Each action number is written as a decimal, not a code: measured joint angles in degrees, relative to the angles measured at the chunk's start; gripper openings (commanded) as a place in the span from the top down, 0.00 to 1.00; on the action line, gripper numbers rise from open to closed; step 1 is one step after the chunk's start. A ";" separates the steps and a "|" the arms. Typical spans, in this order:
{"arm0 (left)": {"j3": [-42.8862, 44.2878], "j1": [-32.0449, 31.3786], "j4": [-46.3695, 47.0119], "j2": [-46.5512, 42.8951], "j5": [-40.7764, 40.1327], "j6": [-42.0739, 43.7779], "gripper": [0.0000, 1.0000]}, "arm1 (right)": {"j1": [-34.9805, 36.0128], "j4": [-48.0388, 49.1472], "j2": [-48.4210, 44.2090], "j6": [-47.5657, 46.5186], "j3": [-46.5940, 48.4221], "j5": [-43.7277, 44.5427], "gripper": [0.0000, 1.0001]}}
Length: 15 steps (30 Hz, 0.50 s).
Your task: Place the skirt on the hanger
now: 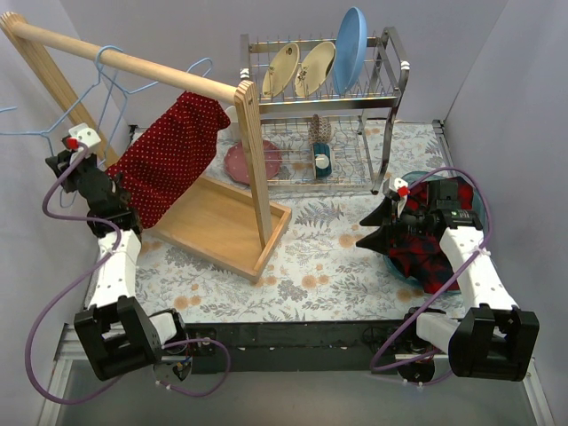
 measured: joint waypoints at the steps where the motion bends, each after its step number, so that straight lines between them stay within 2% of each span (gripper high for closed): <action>1: -1.31 0.17 -0.17 -0.96 -0.24 -0.26 1.00 | 0.00 -0.02 -0.09 -0.17 0.00 -0.07 0.23; 9: -9.44 0.87 -2.23 -9.51 -3.52 -6.01 1.00 | 0.11 -1.40 -0.52 -1.42 0.04 -0.72 0.23; 15: -10.01 1.46 -3.06 -13.20 -9.09 -11.26 1.00 | 0.11 -1.75 -0.57 -1.53 0.22 -0.81 0.23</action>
